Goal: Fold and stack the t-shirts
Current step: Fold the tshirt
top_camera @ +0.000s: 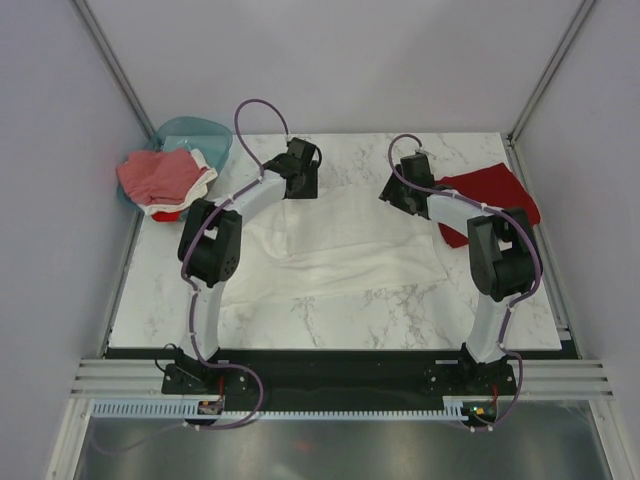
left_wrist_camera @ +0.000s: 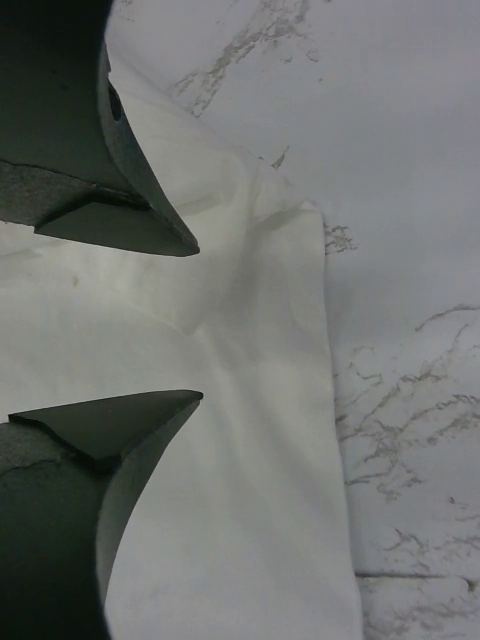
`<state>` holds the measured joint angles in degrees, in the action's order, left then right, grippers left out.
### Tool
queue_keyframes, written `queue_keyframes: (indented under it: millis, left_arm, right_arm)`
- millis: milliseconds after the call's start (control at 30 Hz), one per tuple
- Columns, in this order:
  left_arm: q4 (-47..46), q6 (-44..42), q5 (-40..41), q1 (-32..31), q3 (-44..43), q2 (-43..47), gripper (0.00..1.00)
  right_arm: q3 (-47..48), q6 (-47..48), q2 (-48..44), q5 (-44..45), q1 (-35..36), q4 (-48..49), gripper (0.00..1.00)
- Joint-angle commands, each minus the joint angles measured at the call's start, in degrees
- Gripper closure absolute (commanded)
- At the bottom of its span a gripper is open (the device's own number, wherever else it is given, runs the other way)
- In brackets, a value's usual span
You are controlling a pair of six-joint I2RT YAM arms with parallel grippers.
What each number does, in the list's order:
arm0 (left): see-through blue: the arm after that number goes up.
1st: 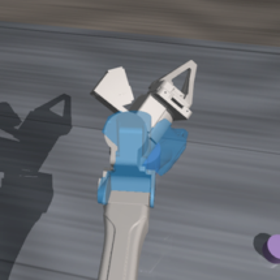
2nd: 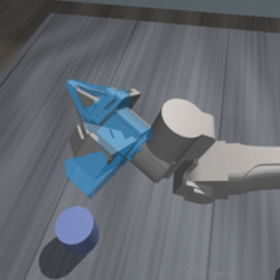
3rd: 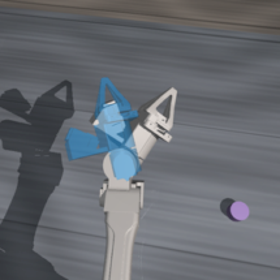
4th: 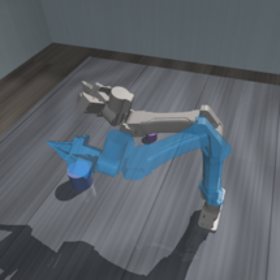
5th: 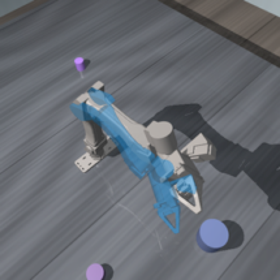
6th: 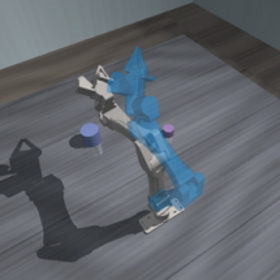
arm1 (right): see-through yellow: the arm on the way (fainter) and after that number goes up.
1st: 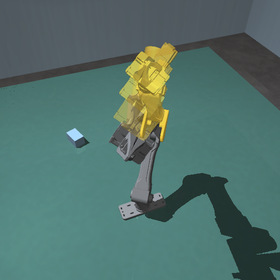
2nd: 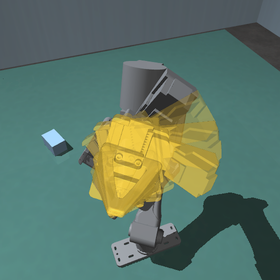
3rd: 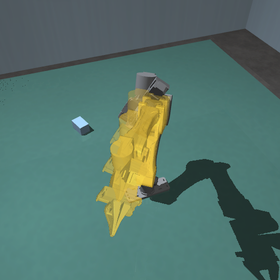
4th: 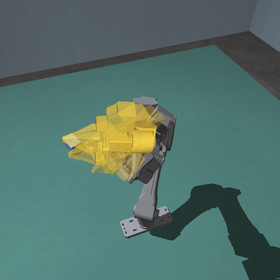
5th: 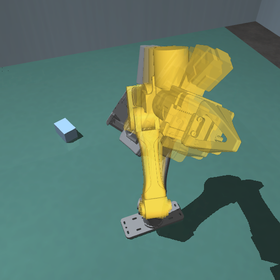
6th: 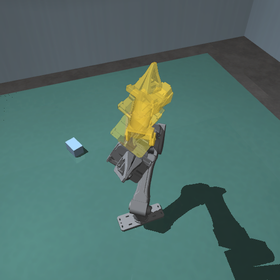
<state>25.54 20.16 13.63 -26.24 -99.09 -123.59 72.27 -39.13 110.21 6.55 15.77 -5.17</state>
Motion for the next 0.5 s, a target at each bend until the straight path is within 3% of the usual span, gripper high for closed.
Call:
queue_keyframes:
  millis: [0, 300, 400, 467]
  left_arm:
    - [5.3, -4.08, 4.21, -0.21, -3.83, -2.26, 0.36]
    - [8.12, -4.96, 5.0, -0.39, -8.22, -7.63, 0.43]
    - [9.09, -5.4, 5.18, -0.3, -9.89, -8.95, 0.53]
    - [9.87, -5.31, 6.05, -0.3, -10.77, -8.95, 0.75]
  right_arm:
    - [1.74, 0.38, -1.14, 1.1, -0.3, 0.69, 0.36]
    - [0.51, -0.42, -1.93, -0.13, -1.27, 0.77, 0.36]
    - [0.24, -0.5, -2.2, -0.31, -1.44, 0.95, 0.36]
    - [0.24, -0.59, -2.11, -0.22, -1.62, 0.86, 0.36]
